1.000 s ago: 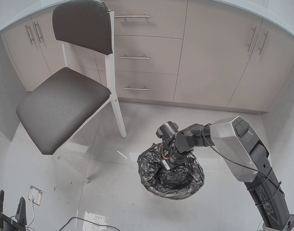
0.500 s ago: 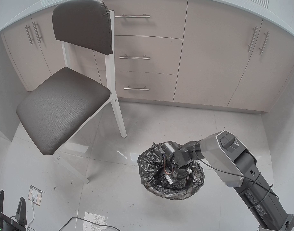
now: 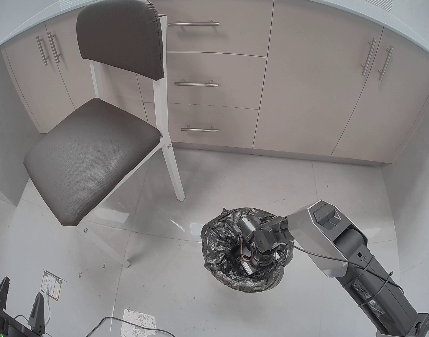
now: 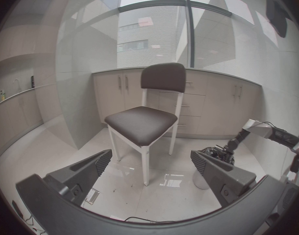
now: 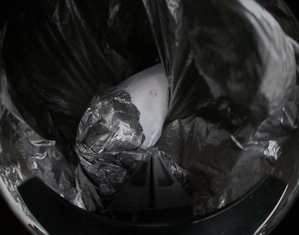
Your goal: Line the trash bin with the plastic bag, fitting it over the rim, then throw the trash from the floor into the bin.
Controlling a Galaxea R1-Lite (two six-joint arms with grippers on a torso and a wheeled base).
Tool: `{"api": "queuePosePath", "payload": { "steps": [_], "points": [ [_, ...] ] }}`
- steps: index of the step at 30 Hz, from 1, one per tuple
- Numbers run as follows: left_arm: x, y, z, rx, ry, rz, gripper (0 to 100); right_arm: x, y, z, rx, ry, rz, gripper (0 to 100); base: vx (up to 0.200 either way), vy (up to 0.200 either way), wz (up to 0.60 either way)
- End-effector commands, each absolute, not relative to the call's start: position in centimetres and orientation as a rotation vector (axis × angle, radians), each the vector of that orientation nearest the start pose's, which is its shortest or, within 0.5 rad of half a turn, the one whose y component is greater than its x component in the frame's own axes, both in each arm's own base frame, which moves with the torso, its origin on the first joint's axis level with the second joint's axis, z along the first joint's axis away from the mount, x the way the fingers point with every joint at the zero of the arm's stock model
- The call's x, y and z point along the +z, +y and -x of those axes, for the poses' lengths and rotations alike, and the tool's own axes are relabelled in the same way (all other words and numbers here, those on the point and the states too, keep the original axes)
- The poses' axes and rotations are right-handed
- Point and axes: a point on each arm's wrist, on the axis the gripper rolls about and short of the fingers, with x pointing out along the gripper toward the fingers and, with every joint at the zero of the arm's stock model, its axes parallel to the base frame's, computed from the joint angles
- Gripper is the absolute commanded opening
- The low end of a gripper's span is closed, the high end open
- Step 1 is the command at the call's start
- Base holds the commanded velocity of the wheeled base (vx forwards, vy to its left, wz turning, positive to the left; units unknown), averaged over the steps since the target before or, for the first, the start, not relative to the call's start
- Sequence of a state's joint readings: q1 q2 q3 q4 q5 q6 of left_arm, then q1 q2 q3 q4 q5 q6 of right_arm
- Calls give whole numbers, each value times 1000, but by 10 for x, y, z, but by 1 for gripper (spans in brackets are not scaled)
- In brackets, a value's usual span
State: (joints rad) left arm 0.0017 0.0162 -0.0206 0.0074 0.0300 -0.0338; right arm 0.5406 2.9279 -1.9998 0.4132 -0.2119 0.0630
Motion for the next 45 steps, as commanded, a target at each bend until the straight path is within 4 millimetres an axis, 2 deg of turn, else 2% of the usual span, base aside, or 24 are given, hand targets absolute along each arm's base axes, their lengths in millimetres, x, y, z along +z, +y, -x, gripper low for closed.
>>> {"api": "queuePosePath", "payload": {
  "steps": [1, 6, 12, 13, 14, 15, 16, 17, 19, 21, 22, 23, 24, 25, 27, 33, 34, 36, 37, 39, 42, 43, 44, 45],
  "points": [
    [76, 0, 23, 8, -2, 17, 100, -107, 250, -419, 247, 1209, 423, 0, 0, 0, 0],
    [76, 0, 23, 15, -2, 37, 100, -85, 254, -421, 256, 1169, 409, 0, 0, 0, 0],
    [76, 0, 23, 15, -2, 31, 100, -18, 257, -419, 267, 1104, 389, 0, 0, 0, 0],
    [76, 0, 23, 15, -2, 31, 100, -18, 257, -419, 267, 1104, 389, 0, 0, 0, 0],
    [76, 0, 23, 15, -2, 31, 100, 14, 252, -410, 264, 1138, 403, 0, 0, 0, 0],
    [76, 0, 23, 15, -2, 32, 100, 31, 249, -405, 262, 1148, 406, 0, 0, 0, 0],
    [76, 0, 23, 15, -3, 32, 100, 38, 248, -403, 260, 1152, 406, 0, 0, 0, 0],
    [76, 0, 23, 15, -3, 34, 100, 60, 243, -397, 251, 1156, 404, 0, 0, 0, 0],
    [76, 0, 23, 15, -3, 31, 100, 80, 237, -392, 229, 1146, 399, 0, 0, 0, 0],
    [76, 0, 23, 15, -3, 31, 100, 114, 227, -385, 190, 1104, 395, 0, 0, 0, 0],
    [76, 0, 23, 15, -3, 31, 100, 116, 227, -384, 189, 1099, 394, 0, 0, 0, 0],
    [76, 0, 23, 15, -3, 29, 100, 138, 219, -378, 170, 1077, 394, 0, 0, 0, 0],
    [76, 0, 23, 15, -3, 29, 100, 161, 211, -367, 158, 1064, 394, 0, 0, 0, 0],
    [76, 0, 23, 15, -3, 29, 100, 170, 208, -362, 153, 1061, 395, 0, 0, 0, 0],
    [76, 0, 23, 15, -3, 29, 100, 207, 192, -338, 143, 1060, 397, 0, 0, 0, 0],
    [76, 0, 23, 15, -3, 29, 100, 283, 149, -274, 35, 986, 454, 0, 0, 0, 0],
    [76, 0, 23, 15, -3, 29, 100, 300, 136, -256, -31, 951, 491, 0, 0, 0, 0],
    [76, 0, 23, 15, -3, 29, 100, 305, 132, -250, -51, 941, 500, 0, 0, 0, 0],
    [76, 0, 23, 15, -3, 29, 100, 325, 115, -221, -120, 903, 537, 0, 0, 0, 0],
    [76, 0, 23, 15, -3, 29, 100, 341, 99, -192, -130, 881, 535, 0, 0, 0, 0],
    [76, 0, 23, 15, -3, 29, 100, 360, 75, -150, -125, 849, 517, 0, 0, 0, 0],
    [76, 0, 23, 15, -3, 29, 100, 360, 75, -150, -125, 849, 517, 0, 0, 0, 0],
    [76, 0, 23, 15, -3, 29, 100, 368, 60, -126, -122, 828, 513, 0, 0, 0, 0],
    [76, 0, 23, 15, -3, 29, 100, 372, 54, -116, -122, 817, 510, 0, 0, 0, 0]
  ]
}}
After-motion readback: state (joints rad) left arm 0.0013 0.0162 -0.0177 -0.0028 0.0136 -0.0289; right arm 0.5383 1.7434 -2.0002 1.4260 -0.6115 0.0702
